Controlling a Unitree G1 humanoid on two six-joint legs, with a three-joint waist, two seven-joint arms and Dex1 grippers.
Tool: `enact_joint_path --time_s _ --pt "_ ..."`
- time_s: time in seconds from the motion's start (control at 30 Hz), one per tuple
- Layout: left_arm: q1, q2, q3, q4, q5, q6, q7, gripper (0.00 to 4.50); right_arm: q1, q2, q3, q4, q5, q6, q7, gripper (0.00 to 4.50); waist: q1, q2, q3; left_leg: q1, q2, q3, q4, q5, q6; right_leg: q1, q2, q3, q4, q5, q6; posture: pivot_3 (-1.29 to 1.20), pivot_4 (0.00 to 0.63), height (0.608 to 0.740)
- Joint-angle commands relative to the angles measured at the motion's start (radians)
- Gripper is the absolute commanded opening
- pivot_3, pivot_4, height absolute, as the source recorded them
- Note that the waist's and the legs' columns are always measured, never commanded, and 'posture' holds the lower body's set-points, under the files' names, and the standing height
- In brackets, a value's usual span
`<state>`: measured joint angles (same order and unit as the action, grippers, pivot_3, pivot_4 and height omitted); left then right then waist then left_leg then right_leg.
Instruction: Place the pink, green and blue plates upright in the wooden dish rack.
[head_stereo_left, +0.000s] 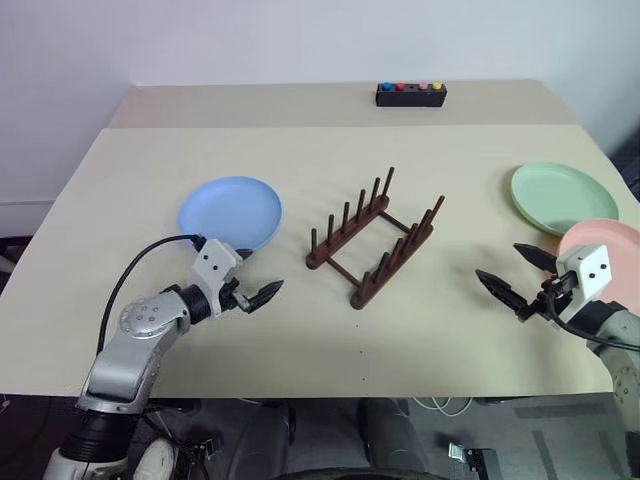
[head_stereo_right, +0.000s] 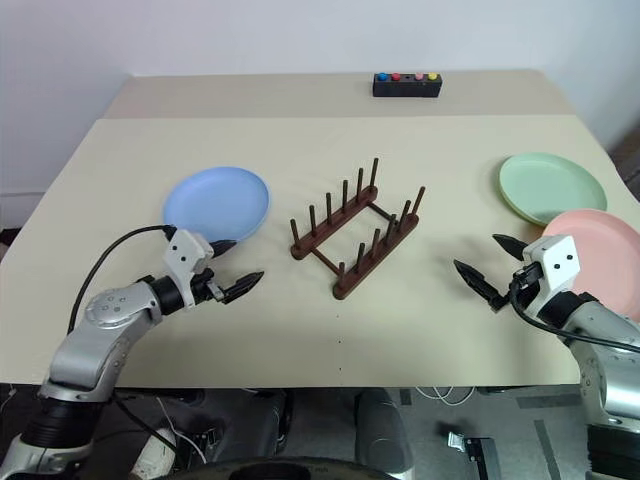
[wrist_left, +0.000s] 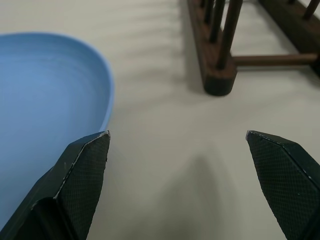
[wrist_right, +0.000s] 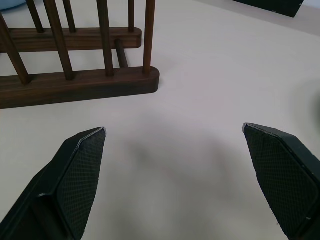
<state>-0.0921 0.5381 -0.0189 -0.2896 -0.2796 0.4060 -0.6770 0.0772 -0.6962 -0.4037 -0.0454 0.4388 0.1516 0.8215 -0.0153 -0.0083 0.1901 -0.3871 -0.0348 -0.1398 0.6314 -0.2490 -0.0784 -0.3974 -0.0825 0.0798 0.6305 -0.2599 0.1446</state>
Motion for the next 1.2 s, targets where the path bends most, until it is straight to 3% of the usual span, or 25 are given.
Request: enact_joint_path --time_s 0.03,0.53,0.8,1.0,1.2 --pt "-0.009 -0.001 -0.003 -0.016 0.004 -0.013 -0.001 4.5 0.0 -0.02 -0.042 -0.044 0.021 0.007 -0.001 4.47 -0.001 0.0 0.0 0.0 0.0 0.0 0.0 0.0 0.0 0.0 0.0 0.0 0.0 0.0 0.0 0.0 0.15 0.74" --pt "0.008 0.013 -0.016 -0.039 0.011 -0.019 -0.031 4.5 -0.039 -0.011 -0.014 -0.034 0.003 0.0 -0.009 4.47 -0.001 0.0 0.0 0.0 0.0 0.0 0.0 0.0 0.0 0.0 0.0 0.0 0.0 0.0 0.0 0.0 0.15 0.74" --pt "0.013 0.075 -0.097 -0.058 -0.045 0.034 -0.198 4.5 0.0 0.041 0.005 -0.103 -0.003 -0.006 -0.054 4.47 0.0 0.0 0.0 0.0 0.0 0.0 0.0 0.0 0.0 0.0 0.0 0.0 0.0 0.0 0.0 0.0 0.15 0.74" --pt "-0.094 0.027 -0.24 0.023 0.021 -0.02 -0.252 4.5 0.066 0.08 0.019 -0.238 0.008 0.034 -0.109 4.47 0.002 0.0 0.0 0.0 0.0 0.0 0.001 0.0 0.0 0.0 0.0 0.0 0.0 0.0 -0.001 0.0 0.15 0.74" --pt "-0.208 -0.105 -0.372 0.128 0.081 0.002 -0.23 4.5 0.104 0.109 0.022 -0.294 0.009 0.044 -0.145 4.47 0.001 0.001 0.0 0.0 0.0 0.0 0.001 0.0 0.0 0.0 0.0 0.0 0.0 0.0 0.0 0.0 0.15 0.74"
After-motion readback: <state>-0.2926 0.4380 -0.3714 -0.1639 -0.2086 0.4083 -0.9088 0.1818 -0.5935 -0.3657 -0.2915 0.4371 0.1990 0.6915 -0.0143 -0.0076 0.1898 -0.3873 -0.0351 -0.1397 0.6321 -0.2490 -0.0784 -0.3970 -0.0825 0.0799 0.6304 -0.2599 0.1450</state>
